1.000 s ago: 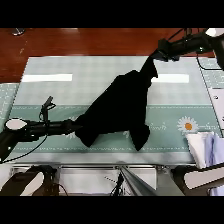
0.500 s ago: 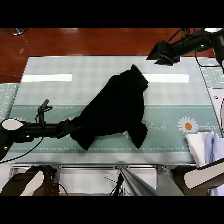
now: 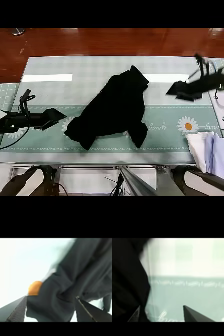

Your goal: Fold the shirts.

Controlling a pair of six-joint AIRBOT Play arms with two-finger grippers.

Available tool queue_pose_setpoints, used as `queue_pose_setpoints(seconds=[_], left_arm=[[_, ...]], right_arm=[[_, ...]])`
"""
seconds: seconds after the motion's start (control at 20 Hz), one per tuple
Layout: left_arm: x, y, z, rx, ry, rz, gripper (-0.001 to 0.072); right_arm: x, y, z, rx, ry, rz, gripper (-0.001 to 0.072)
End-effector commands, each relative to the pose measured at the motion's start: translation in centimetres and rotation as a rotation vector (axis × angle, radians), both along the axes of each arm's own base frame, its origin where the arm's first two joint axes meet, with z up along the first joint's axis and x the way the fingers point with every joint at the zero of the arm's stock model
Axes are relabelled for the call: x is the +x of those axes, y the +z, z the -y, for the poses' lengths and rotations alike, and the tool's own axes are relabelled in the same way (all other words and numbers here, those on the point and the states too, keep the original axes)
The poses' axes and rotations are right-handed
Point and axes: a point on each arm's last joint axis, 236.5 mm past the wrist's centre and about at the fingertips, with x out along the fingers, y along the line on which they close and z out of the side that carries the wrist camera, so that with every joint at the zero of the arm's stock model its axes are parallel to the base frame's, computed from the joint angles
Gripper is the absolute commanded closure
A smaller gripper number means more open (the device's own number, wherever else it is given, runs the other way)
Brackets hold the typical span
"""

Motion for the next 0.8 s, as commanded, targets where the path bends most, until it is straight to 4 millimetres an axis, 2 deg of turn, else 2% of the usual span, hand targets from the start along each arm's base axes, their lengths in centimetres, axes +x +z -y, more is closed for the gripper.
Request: queue_pose_setpoints(seconds=[0.0, 0.1, 0.2, 0.3, 0.4, 0.45, 0.55, 0.75], left_arm=[[0.7, -1.9, 0.6, -0.105, 0.043, -0.07, 0.0008], [2.2, -1.5, 2.6, -0.235, 0.044, -0.041, 0.0008], [2.9, -1.3, 5.0, -0.329, 0.017, -0.032, 0.0008], [2.0, -2.2, 7.5, -0.352, -0.056, -0.063, 0.0008], [0.8, -3.2, 9.3, -0.354, -0.127, -0.102, 0.0011], [0.4, -3.5, 9.9, -0.359, -0.148, -0.12, 0.0042], [0.1, -3.5, 10.6, -0.366, -0.198, -0.115, 0.0674], [1.2, -2.0, 10.9, -0.378, -0.241, -0.071, 0.0682]], right_arm=[[-7.9, -5.4, -2.4, 0.086, -0.077, -0.023, 0.0092], [-11.1, -6.2, -4.1, 0.139, -0.057, -0.062, 0.0092], [-12.9, -6.3, -4.7, 0.155, -0.034, -0.091, 0.0092], [-14.5, -6.4, -5.2, 0.167, 0.008, -0.141, 0.0092], [-15.0, -6.3, -5.3, 0.168, 0.036, -0.147, 0.0092], [-14.9, -6.3, -5.3, 0.167, 0.035, -0.145, 0.0092], [-14.6, -6.4, -5.2, 0.161, 0.039, -0.129, 0.0092], [-13.9, -7.6, -6.5, 0.249, 0.042, -0.179, 0.0092]])
